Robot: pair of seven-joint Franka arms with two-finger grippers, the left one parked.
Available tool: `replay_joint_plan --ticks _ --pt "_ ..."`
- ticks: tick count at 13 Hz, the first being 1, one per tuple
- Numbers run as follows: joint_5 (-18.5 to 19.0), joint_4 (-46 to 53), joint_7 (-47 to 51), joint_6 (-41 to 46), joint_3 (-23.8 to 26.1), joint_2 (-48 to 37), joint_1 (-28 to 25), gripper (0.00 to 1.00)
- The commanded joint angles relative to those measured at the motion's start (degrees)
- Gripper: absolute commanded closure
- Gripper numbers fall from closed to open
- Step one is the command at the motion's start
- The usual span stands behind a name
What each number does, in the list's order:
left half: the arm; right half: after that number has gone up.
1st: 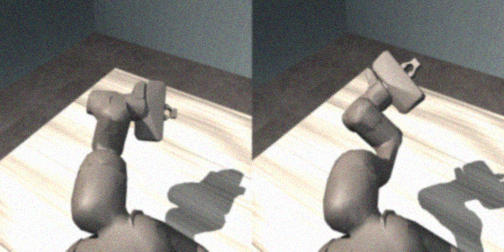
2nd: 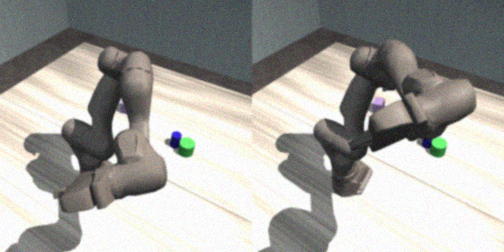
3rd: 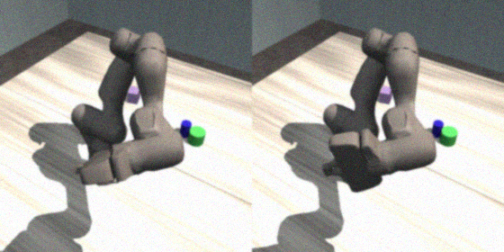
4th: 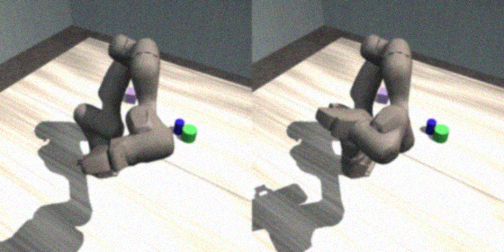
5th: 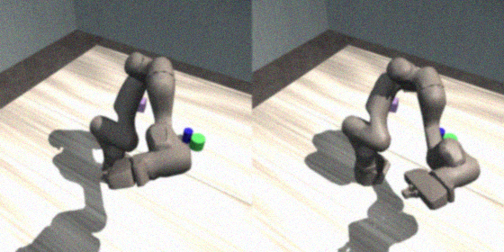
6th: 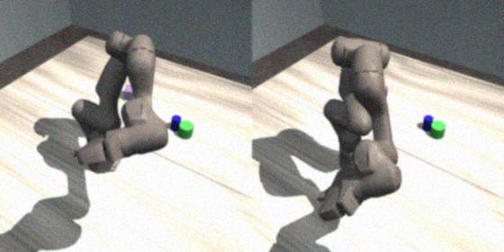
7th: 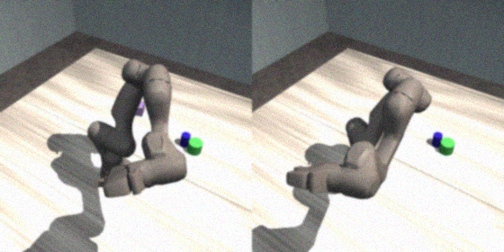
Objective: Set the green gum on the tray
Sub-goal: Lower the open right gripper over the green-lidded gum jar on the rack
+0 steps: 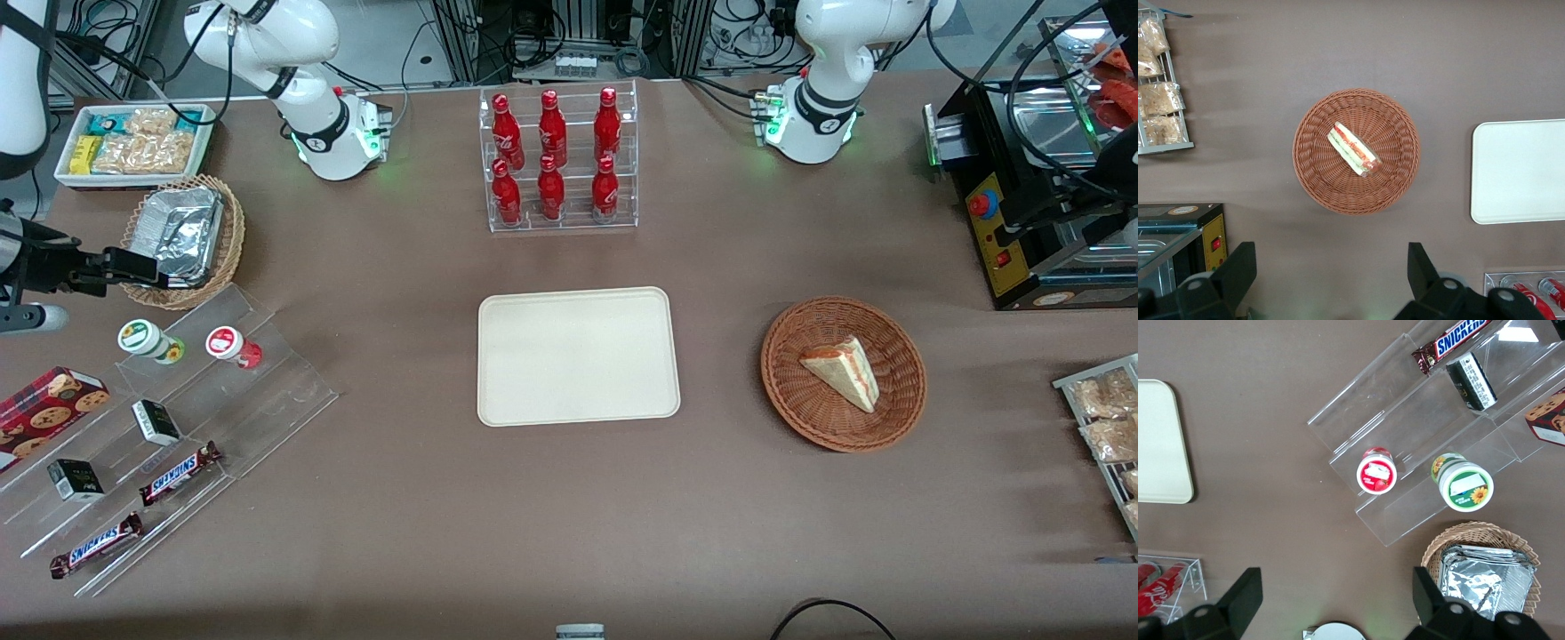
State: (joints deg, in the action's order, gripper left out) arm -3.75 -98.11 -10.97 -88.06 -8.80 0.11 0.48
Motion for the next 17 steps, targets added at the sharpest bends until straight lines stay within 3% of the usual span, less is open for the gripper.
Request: replay_joint_plan --ticks 1,3,8,17 --pt "0.8 2.7 0.9 2.1 -0.1 1.2 -0.3 0.00" --pt "2.3 2.7 0.8 2.1 0.0 1.2 -0.4 0.00" --pt "3.8 -1.9 -4.1 -7.1 -0.2 1.1 0.1 0.00" --pt "4.8 -15.7 -41.6 -28.9 -0.5 1.8 6.5 0.00"
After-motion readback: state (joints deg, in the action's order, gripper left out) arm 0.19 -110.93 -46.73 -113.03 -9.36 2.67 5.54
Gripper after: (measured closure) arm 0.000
